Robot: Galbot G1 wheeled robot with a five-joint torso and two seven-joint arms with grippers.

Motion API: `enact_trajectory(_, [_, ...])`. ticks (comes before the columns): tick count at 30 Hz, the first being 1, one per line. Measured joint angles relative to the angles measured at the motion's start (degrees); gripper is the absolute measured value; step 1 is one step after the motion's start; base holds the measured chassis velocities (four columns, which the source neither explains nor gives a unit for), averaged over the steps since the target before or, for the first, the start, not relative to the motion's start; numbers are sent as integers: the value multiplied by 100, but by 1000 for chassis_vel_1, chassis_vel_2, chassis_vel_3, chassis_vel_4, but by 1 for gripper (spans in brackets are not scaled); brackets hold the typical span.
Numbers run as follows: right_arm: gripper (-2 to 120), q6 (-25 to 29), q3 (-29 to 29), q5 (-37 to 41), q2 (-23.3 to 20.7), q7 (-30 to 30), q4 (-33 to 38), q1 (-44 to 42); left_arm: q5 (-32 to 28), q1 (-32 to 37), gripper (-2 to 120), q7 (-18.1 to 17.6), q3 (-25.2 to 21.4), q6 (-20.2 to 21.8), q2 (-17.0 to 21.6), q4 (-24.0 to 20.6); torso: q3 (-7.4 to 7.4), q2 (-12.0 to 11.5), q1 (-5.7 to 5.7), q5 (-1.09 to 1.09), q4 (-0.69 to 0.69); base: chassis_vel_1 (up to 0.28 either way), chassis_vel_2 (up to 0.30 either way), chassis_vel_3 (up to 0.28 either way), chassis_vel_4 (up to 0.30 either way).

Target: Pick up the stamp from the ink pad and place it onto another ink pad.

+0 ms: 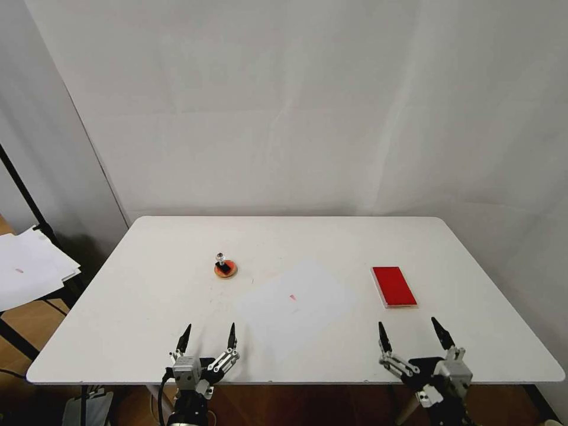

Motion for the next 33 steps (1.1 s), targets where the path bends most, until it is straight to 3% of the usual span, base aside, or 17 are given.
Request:
enact_trajectory(16, [100,-86,-195,454,127,-95,-604,681,0,0,102,0,0,0,1,0,1,-1,1,1,0,0,0,0,0])
enact_trajectory(33, [100,-213,-290,819,20,-76,-687,941,0,0,102,0,0,0,1,0,1,-1,1,1,-1,0,0,0,0])
